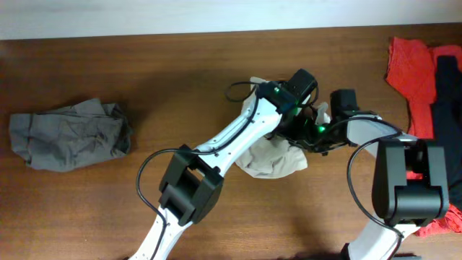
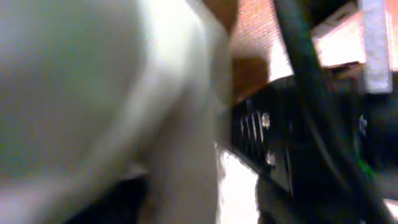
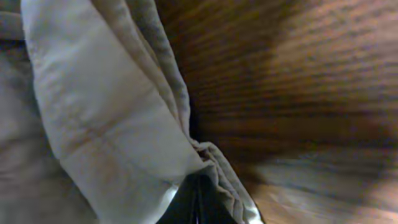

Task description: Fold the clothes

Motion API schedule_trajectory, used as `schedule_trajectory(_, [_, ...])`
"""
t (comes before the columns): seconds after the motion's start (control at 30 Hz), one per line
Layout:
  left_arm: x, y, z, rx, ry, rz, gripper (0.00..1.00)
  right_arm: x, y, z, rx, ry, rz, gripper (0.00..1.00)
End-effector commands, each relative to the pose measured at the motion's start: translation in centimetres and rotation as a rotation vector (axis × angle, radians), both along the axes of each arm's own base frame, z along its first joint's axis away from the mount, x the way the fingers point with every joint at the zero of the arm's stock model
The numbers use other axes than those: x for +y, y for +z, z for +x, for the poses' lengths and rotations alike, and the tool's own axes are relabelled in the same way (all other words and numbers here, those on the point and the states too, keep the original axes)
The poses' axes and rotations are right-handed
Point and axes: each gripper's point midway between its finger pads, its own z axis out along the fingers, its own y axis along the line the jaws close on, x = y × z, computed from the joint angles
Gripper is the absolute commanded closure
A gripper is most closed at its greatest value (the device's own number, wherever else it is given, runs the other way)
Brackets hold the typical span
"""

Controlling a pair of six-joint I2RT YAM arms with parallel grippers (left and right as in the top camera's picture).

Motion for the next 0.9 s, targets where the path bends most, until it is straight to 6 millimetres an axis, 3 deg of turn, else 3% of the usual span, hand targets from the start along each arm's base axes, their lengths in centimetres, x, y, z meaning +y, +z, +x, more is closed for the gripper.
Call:
schedule_trajectory(0.0, [-2.6,3.7,-0.3,-0.036,-0.092,-0.087,0.32,-0.6,-3.4,-3.0,0.125,0.01,-0.061,0.96])
schedule_trajectory(0.13, [-1.3,8.6,1.5,-0.17,-0.058,-0.052,0.3,-0.6,-3.4,-3.3,0.138,0.01,-0.061,0.96])
schedule_trajectory(0.23, [2.4,11.4,3.6,-0.303,0.025,0.077,0.26,-0.6,-3.4,-3.5,0.145,0.014,-0.061,0.96])
schedule_trajectory(0.33, [6.3,12.1,4.8,-0.325,0.089,0.182,0.26,-0.5,-3.4,-3.6,0.148,0.017,-0.061,0.96])
schedule_trajectory(0.37, [8.4,11.7,5.1,-0.281,0.14,0.21,0.41,-0.6,-3.4,-3.7,0.151,0.017,-0.061,0.96])
schedule_trajectory(0.47, [10.7,9.5,4.7,-0.113,0.182,0.192,0.8,-0.6,-3.4,-3.7,0.151,0.016,-0.061,0.96])
schedule_trajectory(0.53, [11.1,7.9,3.9,0.01,0.185,0.157,0.94,-0.8,-3.4,-3.6,0.151,0.009,-0.06,0.96])
schedule_trajectory(0.6, [11.4,6.3,3.3,0.095,0.168,0.153,0.99,-1.1,-3.4,-3.6,0.156,-0.001,-0.057,0.96])
schedule_trajectory(0.67, [11.0,4.2,2.3,0.184,0.147,0.15,0.99,-1.5,-3.3,-3.7,0.162,-0.016,-0.051,0.96])
schedule_trajectory(0.87, [6.6,0.0,-2.1,0.325,-0.012,0.114,0.99,-2.4,-3.2,-3.7,0.165,-0.036,-0.033,0.96])
